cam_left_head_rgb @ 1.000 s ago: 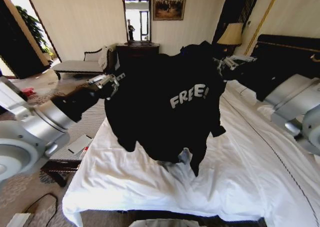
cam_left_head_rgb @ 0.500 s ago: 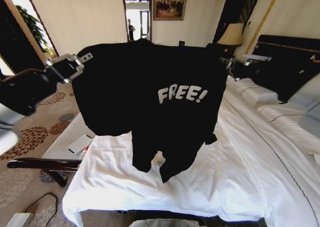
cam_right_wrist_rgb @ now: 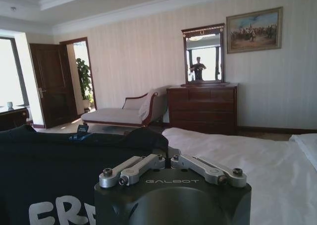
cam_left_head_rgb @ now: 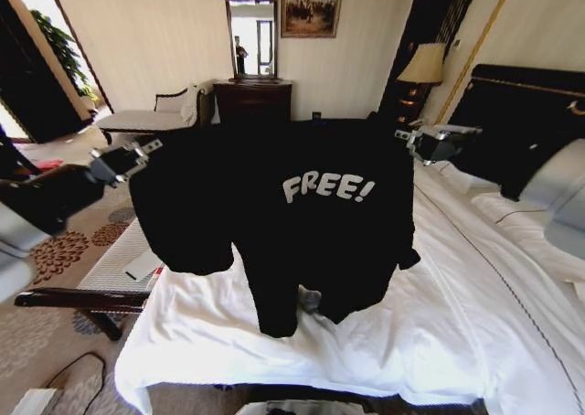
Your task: Fold the clothes on the bed.
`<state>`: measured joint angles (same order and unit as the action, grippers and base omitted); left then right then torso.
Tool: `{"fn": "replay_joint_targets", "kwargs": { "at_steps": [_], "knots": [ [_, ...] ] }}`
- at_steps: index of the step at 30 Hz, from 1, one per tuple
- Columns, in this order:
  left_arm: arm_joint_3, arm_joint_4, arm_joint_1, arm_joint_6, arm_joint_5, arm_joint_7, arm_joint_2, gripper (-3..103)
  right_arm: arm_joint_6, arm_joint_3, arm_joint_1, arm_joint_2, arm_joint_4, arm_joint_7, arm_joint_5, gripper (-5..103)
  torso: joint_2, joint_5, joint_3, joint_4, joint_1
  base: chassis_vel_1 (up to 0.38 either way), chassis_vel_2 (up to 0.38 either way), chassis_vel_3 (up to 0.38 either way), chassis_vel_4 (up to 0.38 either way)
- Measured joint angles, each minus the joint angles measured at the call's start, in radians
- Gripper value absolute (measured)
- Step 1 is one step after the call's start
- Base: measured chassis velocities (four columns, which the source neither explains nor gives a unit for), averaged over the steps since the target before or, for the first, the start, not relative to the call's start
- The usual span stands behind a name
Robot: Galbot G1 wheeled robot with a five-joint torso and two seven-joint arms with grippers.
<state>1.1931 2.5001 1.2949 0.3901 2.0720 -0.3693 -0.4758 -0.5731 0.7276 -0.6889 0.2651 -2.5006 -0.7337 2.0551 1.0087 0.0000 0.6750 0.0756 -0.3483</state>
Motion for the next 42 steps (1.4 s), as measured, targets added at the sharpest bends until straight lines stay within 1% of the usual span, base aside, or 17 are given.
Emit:
{"fn": "replay_joint_targets", "kwargs": {
  "at_steps": [2,3,6,7,8,10,12,13,14,19,21,24,26,29,35,41,42],
  "knots": [
    [-0.179,-0.003,-0.031,-0.016,-0.139,0.016,-0.002,2,0.005,-0.044,-0.103,0.043,0.003,0.064,-0.151,0,0.000,-0.0001,0.000,0.0004,0.000,0.000,0.000,0.000,0.000],
    [-0.179,-0.003,-0.031,-0.016,-0.139,0.016,-0.002,2,0.005,-0.044,-0.103,0.043,0.003,0.064,-0.151,0,0.000,-0.0001,0.000,0.0004,0.000,0.000,0.000,0.000,0.000],
    [-0.303,-0.005,-0.018,-0.021,-0.273,0.041,-0.033,2,0.030,-0.222,-0.148,0.121,0.017,0.166,-0.367,0,0.000,0.0006,0.000,-0.0001,0.000,0.000,0.000,0.000,0.000],
    [-0.340,-0.005,-0.019,-0.022,-0.308,0.047,-0.048,2,0.047,-0.307,-0.129,0.153,0.059,0.213,-0.470,0,0.000,-0.0002,0.000,-0.0003,0.000,0.000,0.000,0.000,0.000],
    [-0.340,-0.005,-0.019,-0.022,-0.308,0.047,-0.048,2,0.047,-0.307,-0.129,0.153,0.059,0.213,-0.470,0,0.000,-0.0002,0.000,-0.0003,0.000,0.000,0.000,0.000,0.000],
    [-0.384,-0.005,-0.025,-0.023,-0.348,0.052,-0.063,2,0.066,-0.406,-0.102,0.192,0.122,0.262,-0.579,0,0.000,-0.0002,0.000,-0.0008,0.000,0.000,0.000,0.000,0.000],
    [-0.474,-0.010,-0.050,-0.026,-0.415,0.072,-0.077,2,0.090,-0.512,-0.078,0.240,0.201,0.311,-0.684,0,0.000,-0.0001,0.000,-0.0010,0.000,0.000,0.000,0.000,0.000],
    [-0.553,-0.044,-0.071,-0.030,-0.474,0.096,-0.085,2,0.107,-0.573,-0.062,0.271,0.250,0.340,-0.739,0,0.000,0.0003,0.000,-0.0009,0.000,0.000,0.000,0.000,0.000],
    [-0.553,-0.044,-0.071,-0.030,-0.474,0.096,-0.085,2,0.107,-0.573,-0.062,0.271,0.250,0.340,-0.739,0,0.000,0.0003,0.000,-0.0009,0.000,0.000,0.000,0.000,0.000],
    [-0.791,-0.206,-0.212,-0.036,-0.601,0.131,-0.147,2,0.155,-0.736,0.022,0.367,0.413,0.391,-0.843,0,0.000,-0.0001,0.000,-0.0004,0.000,0.000,0.000,0.000,0.000],
    [-0.825,-0.235,-0.240,-0.037,-0.615,0.133,-0.159,2,0.159,-0.759,0.035,0.380,0.439,0.395,-0.855,0,0.000,-0.0001,0.000,-0.0007,0.000,0.000,0.000,0.000,0.000],
    [-0.966,-0.377,-0.357,-0.043,-0.673,0.154,-0.212,2,0.173,-0.824,0.075,0.430,0.534,0.404,-0.894,0,0.000,-0.0002,0.000,-0.0006,0.000,0.000,0.000,0.000,0.000],
    [-0.987,-0.405,-0.379,-0.045,-0.683,0.157,-0.223,2,0.176,-0.833,0.081,0.439,0.552,0.405,-0.900,0,0.000,-0.0002,0.000,-0.0005,0.000,0.000,0.000,0.000,0.000],
    [-1.101,-0.559,-0.507,-0.055,-0.736,0.190,-0.286,2,0.191,-0.855,0.095,0.472,0.635,0.414,-0.929,0,0.000,0.0000,0.000,-0.0003,0.000,0.000,0.000,0.000,0.000],
    [-1.198,-0.712,-0.626,-0.068,-0.778,0.232,-0.340,2,0.209,-0.866,0.101,0.498,0.697,0.428,-0.954,0,0.000,0.0001,0.000,0.0000,0.000,0.000,0.000,0.000,0.000],
    [-1.282,-0.883,-0.739,-0.071,-0.799,0.262,-0.428,2,0.228,-0.890,0.125,0.554,0.801,0.439,-0.983,0,0.000,-0.0002,0.000,-0.0005,0.000,0.000,0.000,0.000,0.000],
    [-1.314,-0.934,-0.779,-0.073,-0.810,0.274,-0.460,2,0.239,-0.903,0.140,0.577,0.855,0.445,-0.995,0,0.000,0.0001,0.000,-0.0004,0.000,0.000,0.000,0.000,0.000]
  ]
}}
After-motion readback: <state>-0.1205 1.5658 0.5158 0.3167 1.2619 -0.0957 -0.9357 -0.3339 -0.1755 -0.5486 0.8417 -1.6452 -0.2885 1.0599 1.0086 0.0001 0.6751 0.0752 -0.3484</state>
